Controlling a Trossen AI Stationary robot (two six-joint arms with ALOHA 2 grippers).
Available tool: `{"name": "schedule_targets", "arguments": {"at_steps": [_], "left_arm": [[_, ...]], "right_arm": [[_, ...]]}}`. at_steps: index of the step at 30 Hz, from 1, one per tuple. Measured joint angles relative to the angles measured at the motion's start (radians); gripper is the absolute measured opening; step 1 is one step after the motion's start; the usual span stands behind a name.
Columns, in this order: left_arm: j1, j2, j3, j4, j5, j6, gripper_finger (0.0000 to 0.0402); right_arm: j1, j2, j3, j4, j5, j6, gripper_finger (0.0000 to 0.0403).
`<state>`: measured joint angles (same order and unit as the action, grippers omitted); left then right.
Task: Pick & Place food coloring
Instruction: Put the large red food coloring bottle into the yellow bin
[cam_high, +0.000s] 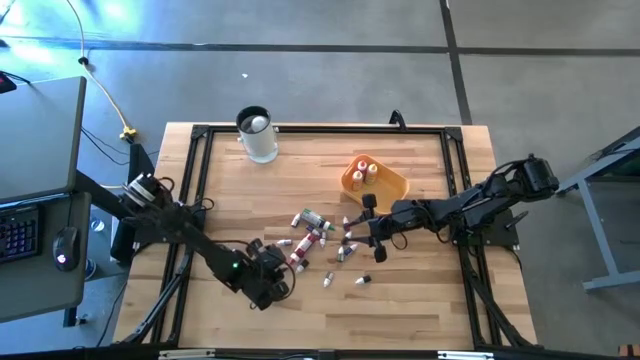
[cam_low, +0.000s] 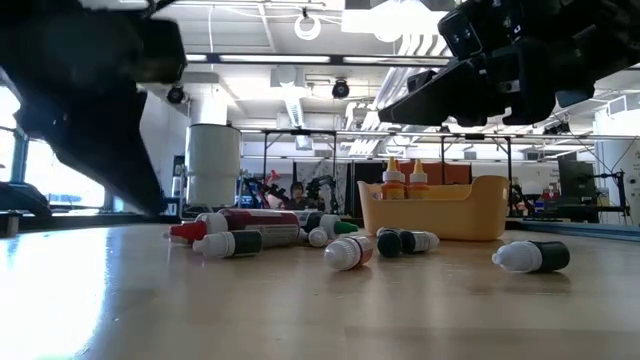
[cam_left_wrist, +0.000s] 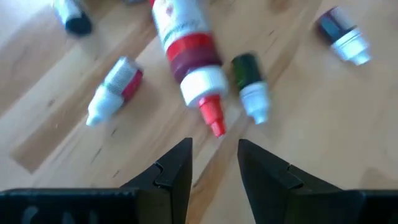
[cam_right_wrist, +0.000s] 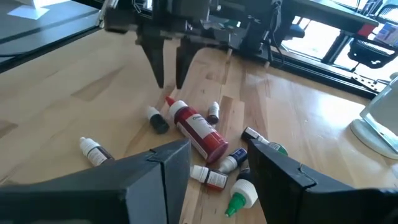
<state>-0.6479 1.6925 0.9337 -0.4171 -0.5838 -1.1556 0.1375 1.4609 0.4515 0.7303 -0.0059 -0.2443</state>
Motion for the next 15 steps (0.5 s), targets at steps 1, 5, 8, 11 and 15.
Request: {"name": "schedule_targets", "arguments": {"at_steps": [1,5,8,11,15], "left_arm": [[0.0,-0.015,0.0,-0.004,-0.003,0.009,0.0129],[0.0,-0.061,0.0,-0.002,-0.023,0.027,0.0129],[0.0,-0.079,0.001,0.005,-0.017,0.027,0.0129],[0.0,-0.086,0.001,0.019,0.012,0.026,0.0129],[0.0,-0.086,0.002,0.089,0.013,0.027,0.0129]], "right_arm": [[0.0,0.0,0.0,0.0,-0.001,-0.001,0.0154],[0.0,0.0,0.0,0.0,-0.001,-0.002,0.0154],[0.0,0.0,0.0,0.004,-0.001,0.0,0.0154],[0.0,0.0,0.0,0.007,-0.001,0.008,0.0154],[0.0,0.0,0.0,0.007,0.001,0.0,0.0154]]}}
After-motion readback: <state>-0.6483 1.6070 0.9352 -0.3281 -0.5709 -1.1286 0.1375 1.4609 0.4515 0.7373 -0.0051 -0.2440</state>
